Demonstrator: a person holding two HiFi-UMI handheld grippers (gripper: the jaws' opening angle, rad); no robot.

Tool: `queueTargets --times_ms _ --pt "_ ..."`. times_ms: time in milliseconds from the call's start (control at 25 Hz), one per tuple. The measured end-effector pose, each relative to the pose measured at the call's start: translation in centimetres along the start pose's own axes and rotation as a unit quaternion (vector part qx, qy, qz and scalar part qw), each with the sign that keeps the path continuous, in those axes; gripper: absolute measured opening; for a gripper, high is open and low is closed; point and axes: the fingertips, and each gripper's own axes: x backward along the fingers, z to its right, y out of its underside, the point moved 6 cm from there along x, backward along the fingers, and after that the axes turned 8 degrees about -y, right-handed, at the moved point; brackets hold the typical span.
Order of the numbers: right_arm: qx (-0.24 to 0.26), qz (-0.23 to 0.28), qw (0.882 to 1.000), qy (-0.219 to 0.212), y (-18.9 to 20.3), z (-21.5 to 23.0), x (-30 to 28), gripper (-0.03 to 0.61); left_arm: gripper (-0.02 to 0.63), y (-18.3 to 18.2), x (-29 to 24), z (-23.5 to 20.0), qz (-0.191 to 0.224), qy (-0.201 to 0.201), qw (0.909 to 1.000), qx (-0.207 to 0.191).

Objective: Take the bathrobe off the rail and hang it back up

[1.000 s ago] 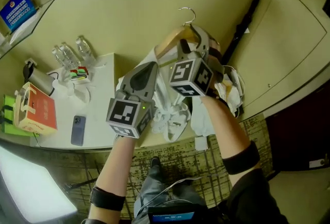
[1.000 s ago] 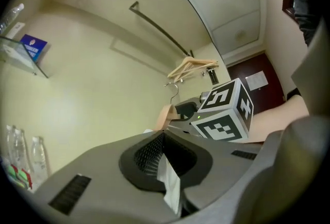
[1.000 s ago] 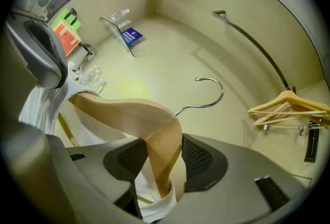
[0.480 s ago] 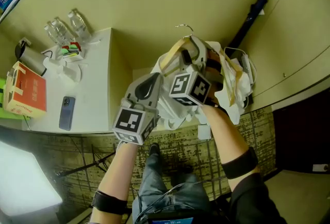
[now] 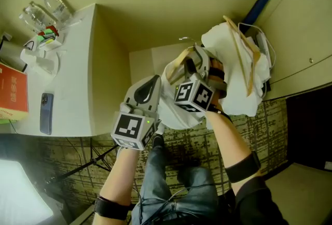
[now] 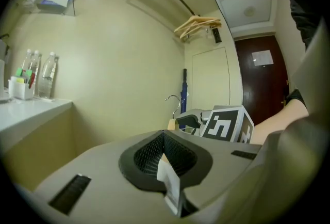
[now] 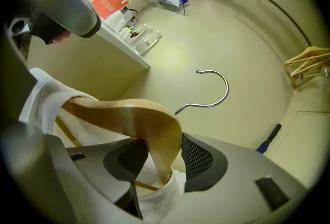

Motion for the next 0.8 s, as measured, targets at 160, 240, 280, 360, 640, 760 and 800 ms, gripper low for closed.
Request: queueTargets --times_ms 160,240,280,360,640,760,800 --pt "-0.011 -0.013 1.0 -0.023 3.6 -4.2 -3.8 0.218 0.001 4.8 -1.6 -1.4 -0.013 -0.005 0.9999 0.002" --pt "-0.007 -0.021 0.999 -0.03 5.2 -6.3 -5.6 0.218 0.001 6.8 -2.3 -1.8 -0.024 -0.005 0.9997 0.009" --pt "0.001 -0.023 0.999 -0.033 5.9 -7.4 -6.5 0.218 0.001 8.1 -2.6 -2.2 -0.028 -0.004 0.9996 0.007" --pt "0.029 -0.021 0.999 -0.04 6.7 -9.7 -8.1 0.216 0.001 10.7 -3.1 -2.9 -0.037 -0.005 0.9993 0.0" --pt "0.119 -0.019 0.991 -0.062 8.6 -16.9 -14.7 0.218 0.001 17.3 -3.5 -4.7 -0.06 -0.019 0.998 -0.001" --pt "0.138 -0.02 0.988 -0.074 8.3 -18.7 -17.3 0.218 0.001 19.6 -3.2 -6.8 -0.067 -0.036 0.997 0.013" --pt "0.142 -0.02 0.987 -0.079 8.3 -19.3 -18.2 0.218 0.001 20.3 -3.1 -7.5 -0.071 -0.041 0.9965 0.018"
